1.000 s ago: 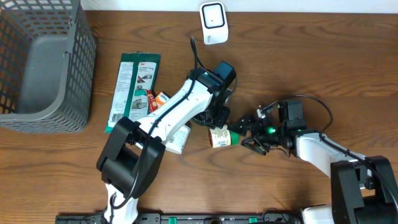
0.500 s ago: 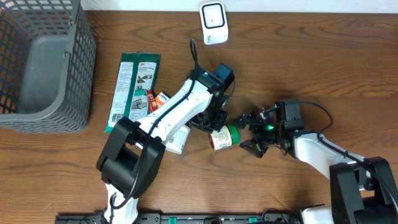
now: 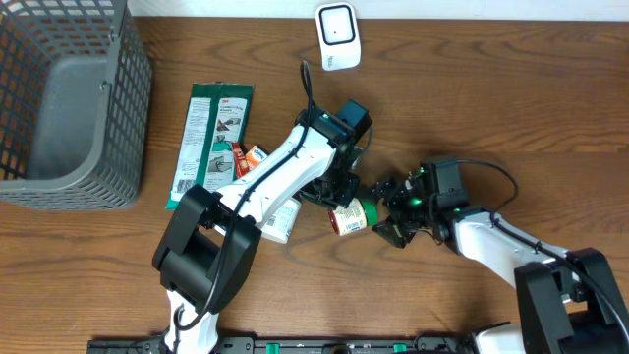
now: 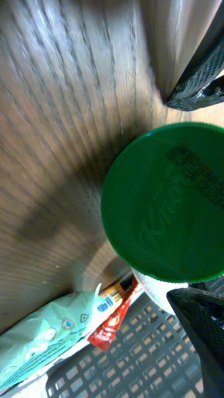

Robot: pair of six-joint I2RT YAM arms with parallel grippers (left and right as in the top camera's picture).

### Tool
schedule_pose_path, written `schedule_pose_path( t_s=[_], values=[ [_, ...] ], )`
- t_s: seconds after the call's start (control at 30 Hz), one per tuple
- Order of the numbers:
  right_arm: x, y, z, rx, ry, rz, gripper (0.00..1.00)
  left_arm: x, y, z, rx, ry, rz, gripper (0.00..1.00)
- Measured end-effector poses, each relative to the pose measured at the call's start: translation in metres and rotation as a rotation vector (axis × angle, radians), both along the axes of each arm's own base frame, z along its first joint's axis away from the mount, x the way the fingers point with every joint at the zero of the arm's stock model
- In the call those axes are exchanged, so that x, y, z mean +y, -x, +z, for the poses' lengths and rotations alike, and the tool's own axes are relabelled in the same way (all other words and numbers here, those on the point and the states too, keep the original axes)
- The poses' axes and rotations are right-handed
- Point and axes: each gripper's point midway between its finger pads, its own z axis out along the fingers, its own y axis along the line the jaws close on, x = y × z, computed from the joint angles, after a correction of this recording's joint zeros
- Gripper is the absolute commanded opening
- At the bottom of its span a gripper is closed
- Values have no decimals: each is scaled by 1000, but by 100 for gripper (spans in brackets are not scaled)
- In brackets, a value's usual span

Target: Scan the item barcode

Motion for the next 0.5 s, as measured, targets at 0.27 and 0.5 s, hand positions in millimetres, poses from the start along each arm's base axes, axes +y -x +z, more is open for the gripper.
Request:
schedule_pose_path(
  t_s=[0.27,0.5],
  values=[
    [4,-9,-2,-33,59,-57,76,0,0,0,-2,1,0,12],
    [0,-13,-5,-63,103,-63,73,-1,-1,0,-5,3,0,17]
  ],
)
